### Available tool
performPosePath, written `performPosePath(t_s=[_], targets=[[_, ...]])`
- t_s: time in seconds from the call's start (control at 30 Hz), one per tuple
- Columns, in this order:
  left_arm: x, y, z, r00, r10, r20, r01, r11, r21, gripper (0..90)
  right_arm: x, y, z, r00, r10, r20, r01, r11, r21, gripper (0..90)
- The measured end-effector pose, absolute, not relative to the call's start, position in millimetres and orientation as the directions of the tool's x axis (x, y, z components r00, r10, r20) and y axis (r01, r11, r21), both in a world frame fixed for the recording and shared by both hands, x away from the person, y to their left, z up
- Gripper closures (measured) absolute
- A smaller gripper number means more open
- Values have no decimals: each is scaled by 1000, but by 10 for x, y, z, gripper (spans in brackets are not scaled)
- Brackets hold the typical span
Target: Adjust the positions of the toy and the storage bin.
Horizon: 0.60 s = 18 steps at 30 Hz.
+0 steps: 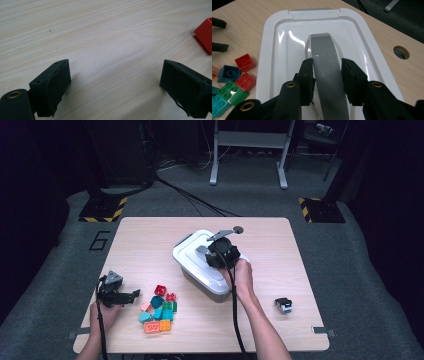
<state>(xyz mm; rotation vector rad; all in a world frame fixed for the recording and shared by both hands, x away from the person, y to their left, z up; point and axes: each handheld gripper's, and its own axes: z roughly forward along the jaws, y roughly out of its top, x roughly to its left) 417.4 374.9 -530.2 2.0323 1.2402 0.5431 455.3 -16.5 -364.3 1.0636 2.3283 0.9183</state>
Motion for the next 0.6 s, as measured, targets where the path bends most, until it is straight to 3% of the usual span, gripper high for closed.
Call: performPosePath(t_s=[0.2, 0.33, 0.6], targets=[[4177, 3749, -5304, 459, 888, -2, 602, -309, 736, 94, 4615, -37, -3647, -621, 764, -172, 479, 544, 689, 542], [4177, 3750, -5304, 460, 888, -1, 602, -310, 736, 94, 4649, 11, -3674, -625, 759, -182, 470, 552, 689, 624], [4177, 3749, -5304, 459, 888, -2, 602, -310, 736, 94, 4649, -10, -3676, -635, 760, -138, 484, 531, 696, 666]])
